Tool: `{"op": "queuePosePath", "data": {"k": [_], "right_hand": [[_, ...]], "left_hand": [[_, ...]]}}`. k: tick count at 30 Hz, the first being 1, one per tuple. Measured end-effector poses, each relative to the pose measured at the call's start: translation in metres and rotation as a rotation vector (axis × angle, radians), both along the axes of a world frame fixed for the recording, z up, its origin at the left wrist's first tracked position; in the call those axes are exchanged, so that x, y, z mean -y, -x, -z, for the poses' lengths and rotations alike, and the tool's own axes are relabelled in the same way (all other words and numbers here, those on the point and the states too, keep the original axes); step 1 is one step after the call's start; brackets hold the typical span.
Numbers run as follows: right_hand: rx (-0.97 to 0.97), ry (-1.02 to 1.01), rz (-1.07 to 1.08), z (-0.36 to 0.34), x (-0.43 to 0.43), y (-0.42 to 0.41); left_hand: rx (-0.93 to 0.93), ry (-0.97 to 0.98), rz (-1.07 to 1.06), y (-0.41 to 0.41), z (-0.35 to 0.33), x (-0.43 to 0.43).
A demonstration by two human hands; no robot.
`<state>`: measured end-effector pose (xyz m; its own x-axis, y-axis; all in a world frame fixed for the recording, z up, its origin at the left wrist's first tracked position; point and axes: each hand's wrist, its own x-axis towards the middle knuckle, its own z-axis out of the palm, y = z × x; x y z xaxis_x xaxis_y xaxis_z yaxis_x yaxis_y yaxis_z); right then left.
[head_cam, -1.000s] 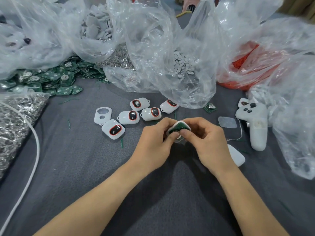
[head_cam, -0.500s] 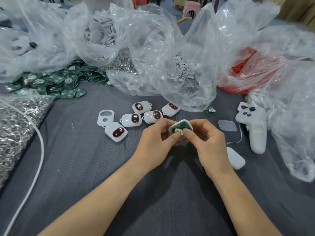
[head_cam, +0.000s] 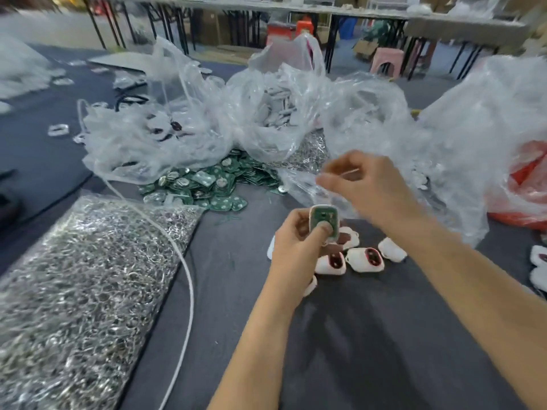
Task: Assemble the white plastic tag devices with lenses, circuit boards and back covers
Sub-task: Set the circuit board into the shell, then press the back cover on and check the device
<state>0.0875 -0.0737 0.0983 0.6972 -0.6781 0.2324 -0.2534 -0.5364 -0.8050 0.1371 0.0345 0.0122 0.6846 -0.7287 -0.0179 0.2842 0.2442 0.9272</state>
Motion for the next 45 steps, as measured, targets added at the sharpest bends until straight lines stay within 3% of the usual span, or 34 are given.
{"op": "queuePosePath", "data": {"k": [4,7,9,14,20,24,28,35,40,45], "right_hand": [[-0.053,0.197,-0.015,-0.017,0.025,-0.104],[-0.172,0.167,0.061,-0.013,0.063,-0.171],[-0.234,0.183,0.083,-0.007,0.085,-0.204],[-0.459,0.443,-0.001,0.013,0.107,-0.254],[-0.380,0.739,0.092,0.033,0.117,-0.269],[-0.314,0.912,0.045,0.037,0.119,-0.258],[-0.026,0.730,0.145,0.029,0.111,-0.229],[0.140,-0.020,0.186,0.005,0.098,-0.169],[0.413,-0.546,-0.060,-0.013,0.044,-0.089],[0.581,-0.783,-0.217,-0.003,-0.015,0.033]], "left_hand": [[-0.168,0.062,-0.124,-0.025,0.002,-0.006],[-0.264,0.116,-0.188,-0.037,0.000,-0.009],[-0.297,0.151,-0.199,-0.044,-0.001,-0.010],[-0.405,0.212,-0.171,-0.054,0.000,-0.009],[-0.472,0.258,-0.163,-0.061,0.000,-0.012],[-0.464,0.284,-0.173,-0.060,0.003,-0.012],[-0.399,0.273,-0.176,-0.056,0.004,-0.011],[-0.264,0.218,-0.145,-0.047,-0.002,-0.012],[-0.216,0.196,-0.113,-0.033,-0.009,-0.006],[-0.120,0.179,0.065,0.019,-0.008,0.011]]}}
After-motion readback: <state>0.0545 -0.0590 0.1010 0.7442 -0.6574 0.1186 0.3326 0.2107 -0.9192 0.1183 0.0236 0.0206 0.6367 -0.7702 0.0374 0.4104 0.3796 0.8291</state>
